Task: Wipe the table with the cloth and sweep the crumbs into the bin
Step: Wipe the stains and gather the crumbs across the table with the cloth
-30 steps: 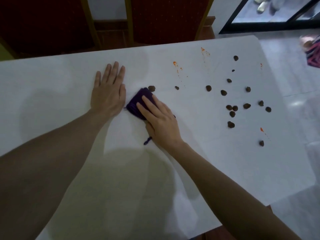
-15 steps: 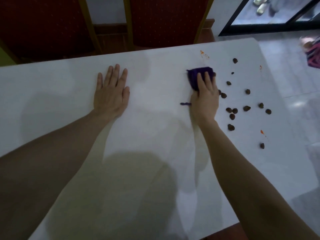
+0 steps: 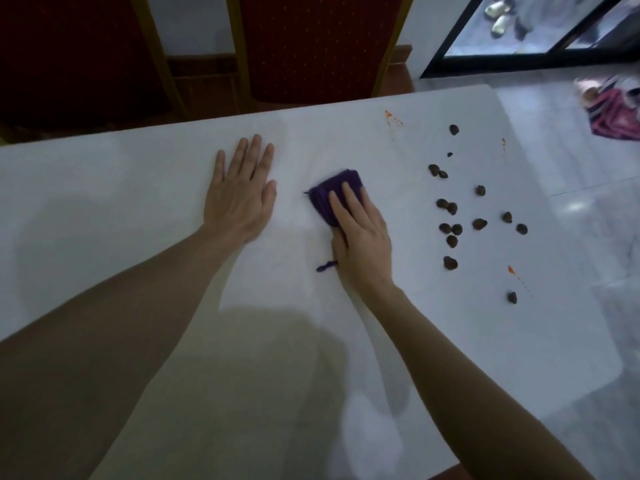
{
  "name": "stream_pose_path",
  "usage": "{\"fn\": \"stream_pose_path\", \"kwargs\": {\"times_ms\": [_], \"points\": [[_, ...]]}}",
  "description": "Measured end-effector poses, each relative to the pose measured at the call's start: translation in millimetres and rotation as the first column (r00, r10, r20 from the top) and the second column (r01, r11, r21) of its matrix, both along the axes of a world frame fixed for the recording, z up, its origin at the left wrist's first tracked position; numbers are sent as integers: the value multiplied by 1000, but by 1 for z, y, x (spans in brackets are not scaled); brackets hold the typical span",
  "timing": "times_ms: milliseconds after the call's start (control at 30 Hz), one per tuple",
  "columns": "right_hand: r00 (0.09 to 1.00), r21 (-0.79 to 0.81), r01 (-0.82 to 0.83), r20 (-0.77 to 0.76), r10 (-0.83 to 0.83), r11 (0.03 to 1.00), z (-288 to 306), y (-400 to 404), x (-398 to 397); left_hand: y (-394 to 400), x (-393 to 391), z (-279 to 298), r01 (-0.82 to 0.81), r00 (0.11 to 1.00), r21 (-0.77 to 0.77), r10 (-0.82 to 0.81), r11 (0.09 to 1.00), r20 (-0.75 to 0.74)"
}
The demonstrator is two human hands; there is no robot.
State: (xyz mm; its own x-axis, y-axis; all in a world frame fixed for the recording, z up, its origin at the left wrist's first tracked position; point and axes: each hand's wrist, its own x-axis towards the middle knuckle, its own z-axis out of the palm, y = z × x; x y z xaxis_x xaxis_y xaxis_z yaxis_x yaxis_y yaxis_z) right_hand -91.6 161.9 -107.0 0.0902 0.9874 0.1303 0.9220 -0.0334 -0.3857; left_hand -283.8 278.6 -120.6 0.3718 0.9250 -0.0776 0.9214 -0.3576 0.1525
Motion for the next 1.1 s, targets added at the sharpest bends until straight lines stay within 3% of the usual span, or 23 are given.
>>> {"fn": "stream_pose_path", "kwargs": {"times_ms": [167, 333, 600, 700, 833, 933, 1100], "points": [[998, -41, -52, 28, 53, 998, 3, 81, 24, 4, 5, 2, -10, 999, -4, 10, 1000, -52], [997, -71, 57, 51, -53, 996, 5, 127, 83, 18, 42, 8, 18, 1000, 17, -18, 1000, -3], [944, -36, 329, 17, -329, 944, 5, 75, 144, 15, 108, 4, 56, 998, -30, -55, 998, 44], [959, -24, 284, 10, -284, 958, 4, 41, 127, 15, 111, 1, 43, 999, -8, -43, 999, 20], [995, 60, 104, -14, -104, 993, -4, 27, 91, 15, 112, 1, 28, 1000, 8, -28, 1000, -9], [1000, 75, 14, -17, -12, 997, -3, 49, 82, 14, 113, 0, 22, 1000, 14, -22, 1000, -14], [1000, -22, 30, -2, -30, 999, 7, 104, 105, 16, 112, -3, 34, 999, 21, -33, 999, -23]]}}
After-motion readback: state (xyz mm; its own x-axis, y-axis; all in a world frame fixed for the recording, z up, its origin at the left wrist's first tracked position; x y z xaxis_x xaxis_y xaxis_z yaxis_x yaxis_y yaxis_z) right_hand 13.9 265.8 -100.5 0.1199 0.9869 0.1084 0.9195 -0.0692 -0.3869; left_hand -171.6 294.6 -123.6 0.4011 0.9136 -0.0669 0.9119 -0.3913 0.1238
